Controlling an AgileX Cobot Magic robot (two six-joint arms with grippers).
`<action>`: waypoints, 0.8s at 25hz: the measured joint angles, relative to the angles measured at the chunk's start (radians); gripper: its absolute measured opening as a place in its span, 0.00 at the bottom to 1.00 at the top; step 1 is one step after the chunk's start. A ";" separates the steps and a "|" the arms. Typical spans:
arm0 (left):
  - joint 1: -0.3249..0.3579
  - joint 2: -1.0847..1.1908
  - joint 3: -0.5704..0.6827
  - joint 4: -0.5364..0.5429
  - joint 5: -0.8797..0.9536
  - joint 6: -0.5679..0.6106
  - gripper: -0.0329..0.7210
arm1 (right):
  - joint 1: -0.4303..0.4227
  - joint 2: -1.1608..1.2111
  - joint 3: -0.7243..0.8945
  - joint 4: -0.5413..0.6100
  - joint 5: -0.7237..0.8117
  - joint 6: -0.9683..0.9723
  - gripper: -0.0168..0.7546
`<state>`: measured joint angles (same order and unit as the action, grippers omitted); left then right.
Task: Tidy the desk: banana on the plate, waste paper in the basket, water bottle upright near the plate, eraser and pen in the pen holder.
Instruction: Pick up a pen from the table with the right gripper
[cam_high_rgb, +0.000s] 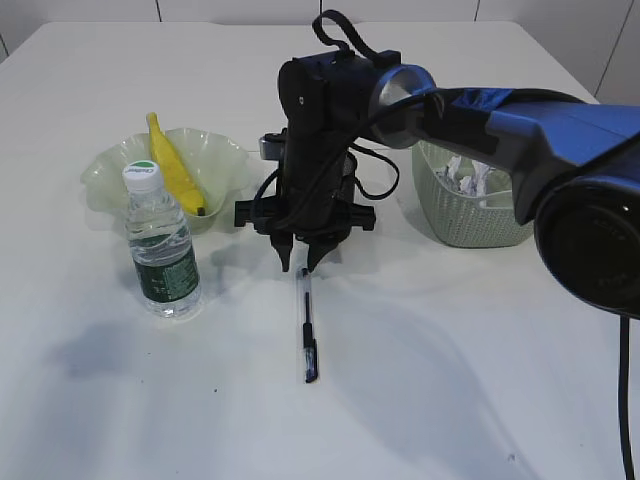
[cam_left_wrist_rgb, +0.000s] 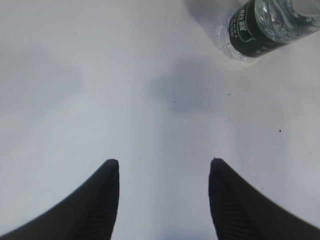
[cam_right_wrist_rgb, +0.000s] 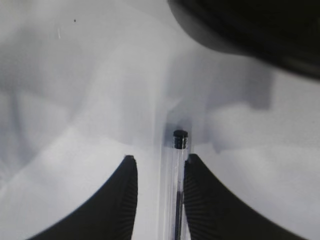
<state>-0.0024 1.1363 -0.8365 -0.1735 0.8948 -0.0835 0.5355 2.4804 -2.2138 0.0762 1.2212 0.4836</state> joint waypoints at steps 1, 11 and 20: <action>0.000 0.000 0.000 0.000 -0.002 0.000 0.57 | 0.000 0.000 0.000 -0.002 0.000 0.000 0.33; 0.000 0.000 0.000 0.000 -0.008 0.000 0.57 | 0.000 0.002 0.000 -0.010 0.000 0.004 0.33; 0.000 0.000 0.000 0.000 -0.011 0.000 0.55 | 0.001 -0.005 0.000 0.001 0.001 -0.002 0.33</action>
<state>-0.0024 1.1363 -0.8365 -0.1735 0.8840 -0.0835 0.5364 2.4751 -2.2138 0.0768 1.2218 0.4819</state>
